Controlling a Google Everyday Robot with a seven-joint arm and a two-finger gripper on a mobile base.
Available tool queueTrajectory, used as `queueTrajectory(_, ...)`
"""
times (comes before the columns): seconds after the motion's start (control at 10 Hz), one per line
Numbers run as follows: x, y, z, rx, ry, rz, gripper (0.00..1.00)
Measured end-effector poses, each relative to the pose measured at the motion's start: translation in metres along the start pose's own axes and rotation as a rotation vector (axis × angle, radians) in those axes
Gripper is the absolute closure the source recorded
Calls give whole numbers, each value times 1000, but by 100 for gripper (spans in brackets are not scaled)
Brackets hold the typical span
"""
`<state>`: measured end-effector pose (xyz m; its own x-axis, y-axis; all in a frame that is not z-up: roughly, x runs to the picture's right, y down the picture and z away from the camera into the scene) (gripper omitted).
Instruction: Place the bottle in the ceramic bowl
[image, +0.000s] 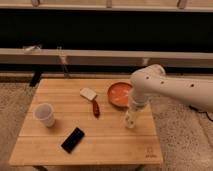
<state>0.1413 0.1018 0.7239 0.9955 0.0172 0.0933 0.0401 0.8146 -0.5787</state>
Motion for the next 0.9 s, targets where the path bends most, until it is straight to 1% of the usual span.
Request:
queueTrajectory(0.1, 10, -19, -8, 18, 8, -2, 100)
queueTrajectory(0.2, 15, -38, -11, 29, 11, -8, 100)
queueTrajectory(0.4, 27, -69, -15, 44, 19, -16, 100)
queueTrajectory(0.5, 37, -90, -18, 52, 25, -22, 100)
queueTrajectory(0.7, 41, -120, -22, 65, 31, -46, 100)
queueTrajectory(0.9, 35, -145, -27, 74, 36, -82, 100)
